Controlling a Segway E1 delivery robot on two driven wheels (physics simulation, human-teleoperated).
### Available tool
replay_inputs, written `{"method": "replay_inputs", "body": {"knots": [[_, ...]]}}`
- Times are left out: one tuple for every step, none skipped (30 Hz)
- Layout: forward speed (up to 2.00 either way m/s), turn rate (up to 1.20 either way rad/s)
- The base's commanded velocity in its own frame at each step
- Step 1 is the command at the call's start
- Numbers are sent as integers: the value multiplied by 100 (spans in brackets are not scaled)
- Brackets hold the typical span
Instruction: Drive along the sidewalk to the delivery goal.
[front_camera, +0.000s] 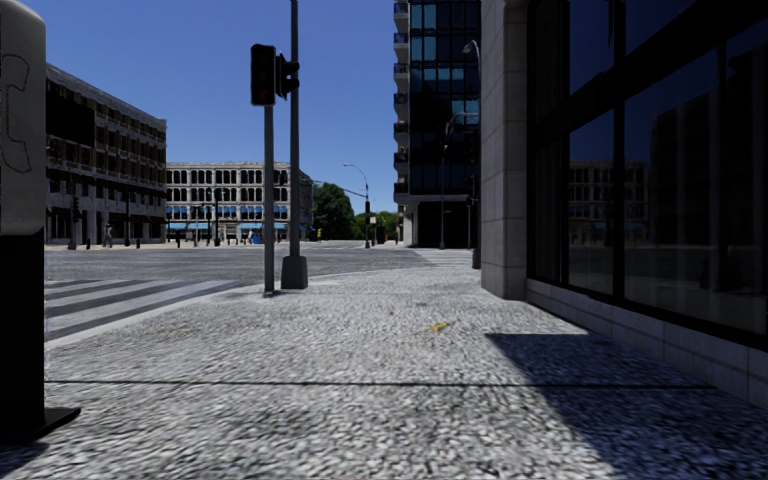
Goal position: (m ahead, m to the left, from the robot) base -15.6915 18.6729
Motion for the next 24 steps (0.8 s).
{"method": "replay_inputs", "body": {"knots": [[84, 29], [87, 30], [89, 30], [89, 30], [89, 30], [90, 30], [90, 30], [90, 30], [93, 30], [93, 30], [107, 30], [135, 30], [149, 23], [152, 16], [152, 16], [153, 14], [153, 13], [153, 12], [153, 13], [153, 18], [153, 22], [153, 23], [153, 23], [153, 23]]}}
